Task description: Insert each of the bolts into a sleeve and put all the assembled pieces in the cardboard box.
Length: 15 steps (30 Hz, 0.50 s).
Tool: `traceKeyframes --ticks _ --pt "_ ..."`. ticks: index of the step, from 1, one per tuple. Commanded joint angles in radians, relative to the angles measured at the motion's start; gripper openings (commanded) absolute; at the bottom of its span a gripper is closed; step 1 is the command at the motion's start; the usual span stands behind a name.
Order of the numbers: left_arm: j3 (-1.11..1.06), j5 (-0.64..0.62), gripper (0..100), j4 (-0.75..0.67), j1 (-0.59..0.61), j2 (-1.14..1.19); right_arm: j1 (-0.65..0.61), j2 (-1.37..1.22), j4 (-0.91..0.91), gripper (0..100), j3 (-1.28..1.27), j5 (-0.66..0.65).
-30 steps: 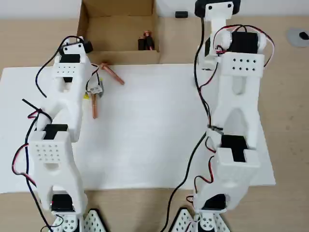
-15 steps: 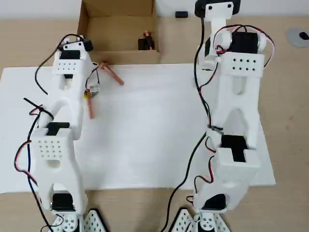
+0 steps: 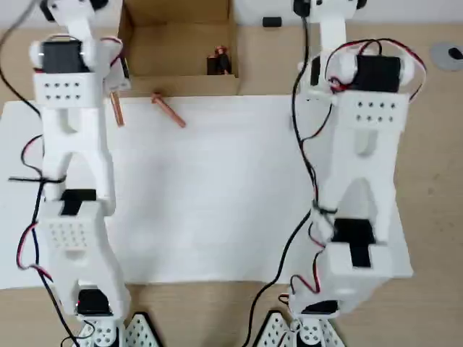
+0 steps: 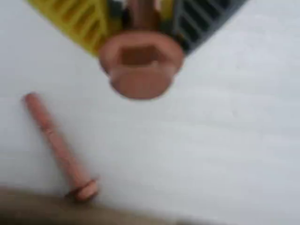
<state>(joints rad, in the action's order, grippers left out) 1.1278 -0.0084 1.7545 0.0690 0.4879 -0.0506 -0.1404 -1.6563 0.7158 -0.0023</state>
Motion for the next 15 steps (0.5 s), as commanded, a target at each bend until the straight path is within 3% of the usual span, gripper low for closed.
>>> traceKeyframes --ticks 1,4,8,15 --pt "0.058 0.044 1 0.002 -0.072 -0.214 -0.071 0.208 -0.021 0.9 0.005 -0.020" --pt "0.020 0.046 1 0.002 -0.115 -0.357 -0.131 0.354 -0.107 0.9 0.002 -0.020" --pt "-0.207 0.044 1 0.002 -0.169 -0.561 -0.163 0.519 -0.130 0.9 -0.068 -0.017" --pt "-0.664 0.046 1 -0.002 -0.190 -0.970 -0.165 0.832 -0.118 0.9 -0.506 -0.017"
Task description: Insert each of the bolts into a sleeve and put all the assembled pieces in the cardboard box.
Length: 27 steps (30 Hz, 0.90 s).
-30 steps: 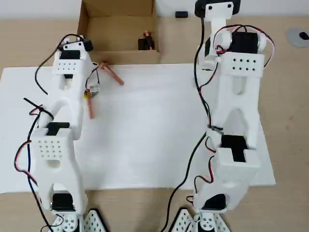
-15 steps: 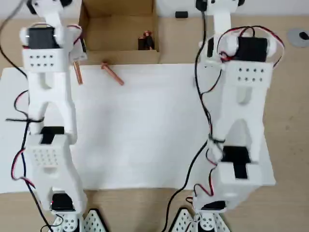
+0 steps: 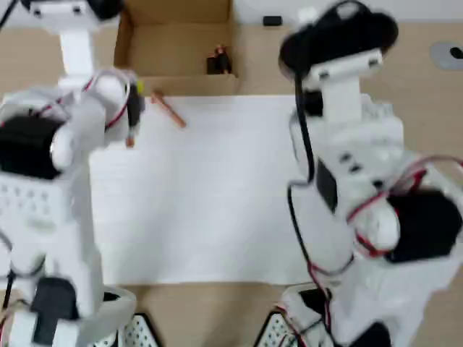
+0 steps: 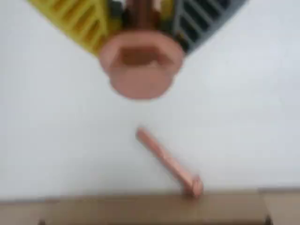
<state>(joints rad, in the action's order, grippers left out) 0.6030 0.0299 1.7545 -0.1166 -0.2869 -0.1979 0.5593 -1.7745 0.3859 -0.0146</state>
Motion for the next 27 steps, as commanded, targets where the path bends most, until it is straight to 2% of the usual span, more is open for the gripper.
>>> traceKeyframes --ticks 1,5,11,20,27 --pt "-0.181 0.011 1 -0.002 -0.003 -0.259 -0.021 0.182 0.018 0.9 -0.251 -0.003" --pt "-0.295 0.014 1 -0.003 -0.003 -0.503 -0.021 0.398 0.153 0.9 -0.542 -0.008" --pt "-0.476 0.078 1 -0.117 -0.005 -0.743 -0.038 0.762 0.559 0.9 -0.990 -0.003" --pt "-0.830 0.169 1 -0.368 -0.006 -1.015 -0.437 1.368 1.048 0.9 -1.747 -0.011" --pt "-1.065 0.210 1 -0.568 -0.006 -1.187 -0.601 1.342 1.462 0.9 -2.048 -0.052"
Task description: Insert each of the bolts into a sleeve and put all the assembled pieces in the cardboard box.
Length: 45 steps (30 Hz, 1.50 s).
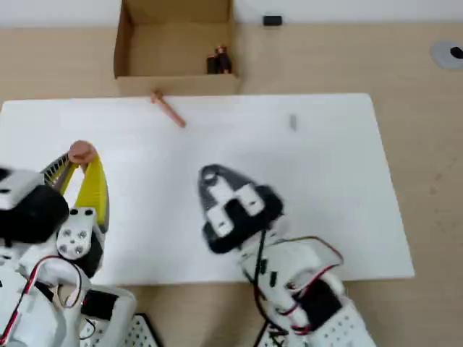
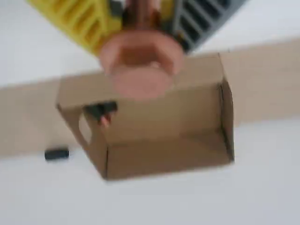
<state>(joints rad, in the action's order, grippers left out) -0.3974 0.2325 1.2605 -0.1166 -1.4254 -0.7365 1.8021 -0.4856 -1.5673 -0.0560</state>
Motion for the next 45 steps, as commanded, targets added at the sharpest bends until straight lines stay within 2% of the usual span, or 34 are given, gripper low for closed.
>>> traceKeyframes --ticks 1,4,6,10,15,23,28,37,45 --pt "-0.098 0.006 1 -0.091 -0.006 -0.070 -0.088 0.093 0.204 0.9 -0.125 -0.009" --pt "-0.192 -0.015 1 -0.152 -0.012 -0.127 -0.170 0.065 0.207 0.9 -0.124 -0.003" --pt "-0.242 -0.086 1 -0.192 -0.012 -0.170 -0.205 0.050 0.232 0.9 -0.124 -0.003" --pt "-0.330 -0.273 1 -0.270 -0.014 -0.254 -0.236 0.038 0.276 0.9 -0.125 -0.003" --pt "-0.377 -0.350 1 -0.281 -0.049 -0.328 -0.243 0.038 0.279 0.9 -0.125 -0.002" --pt "-0.371 -0.347 1 -0.137 -0.367 -0.375 -0.243 0.038 0.279 0.9 -0.125 -0.002" --pt "-0.370 -0.338 1 -0.137 -0.377 -0.375 -0.243 0.042 0.278 0.9 -0.125 -0.002" --pt "-0.379 -0.155 1 -0.235 -0.377 -0.377 -0.243 0.038 0.278 0.9 -0.125 0.046" --pt "-0.393 -0.138 1 -0.264 -0.384 -0.375 -0.243 0.041 0.190 0.9 -0.125 0.048"
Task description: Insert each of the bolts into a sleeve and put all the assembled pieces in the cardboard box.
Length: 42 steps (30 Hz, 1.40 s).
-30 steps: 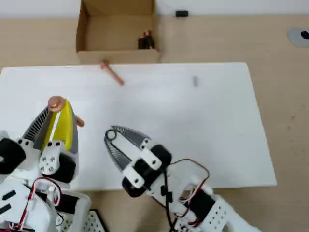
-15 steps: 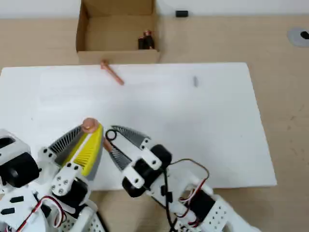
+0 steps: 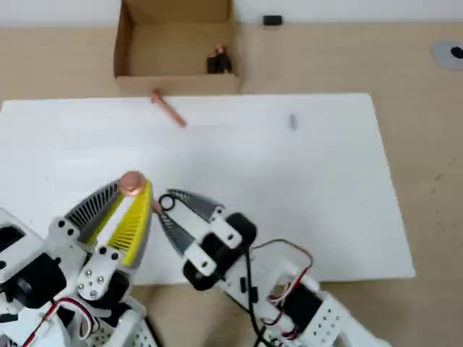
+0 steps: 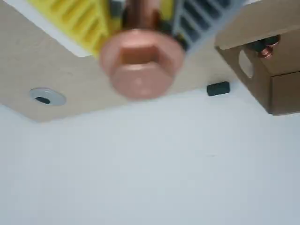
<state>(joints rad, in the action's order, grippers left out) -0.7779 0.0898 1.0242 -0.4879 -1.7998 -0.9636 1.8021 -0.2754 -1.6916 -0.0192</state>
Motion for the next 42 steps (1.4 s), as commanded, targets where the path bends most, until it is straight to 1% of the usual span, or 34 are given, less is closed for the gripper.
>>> traceKeyframes --ticks 1,8,11,13,23,26,28,31,42 --pt "-0.026 0.006 1 -0.029 -0.012 -0.002 -0.016 0.042 -0.029 0.9 -0.001 0.011" --pt "-0.106 0.012 1 -0.028 -0.014 -0.002 -0.016 0.045 -0.040 0.9 -0.001 0.011" --pt "-0.143 0.061 1 -0.028 -0.014 -0.004 -0.016 0.045 -0.040 0.9 -0.001 0.011" --pt "-0.157 0.071 1 -0.031 -0.014 -0.004 -0.016 0.045 -0.040 0.9 -0.001 0.011" --pt "-0.157 0.072 1 -0.034 -0.006 -0.004 -0.016 0.045 -0.068 0.9 -0.001 0.017" --pt "-0.157 0.074 1 -0.034 -0.006 -0.004 -0.016 0.045 -0.068 0.9 -0.001 0.072" --pt "-0.157 0.077 1 -0.034 -0.006 -0.004 -0.016 0.045 -0.068 0.9 -0.001 0.086" --pt "-0.157 0.114 1 -0.034 -0.006 -0.004 -0.016 0.045 -0.068 0.9 -0.001 0.087" --pt "-0.190 0.123 1 -0.035 -0.012 -0.005 -0.016 0.045 -0.068 0.9 -0.001 0.087"
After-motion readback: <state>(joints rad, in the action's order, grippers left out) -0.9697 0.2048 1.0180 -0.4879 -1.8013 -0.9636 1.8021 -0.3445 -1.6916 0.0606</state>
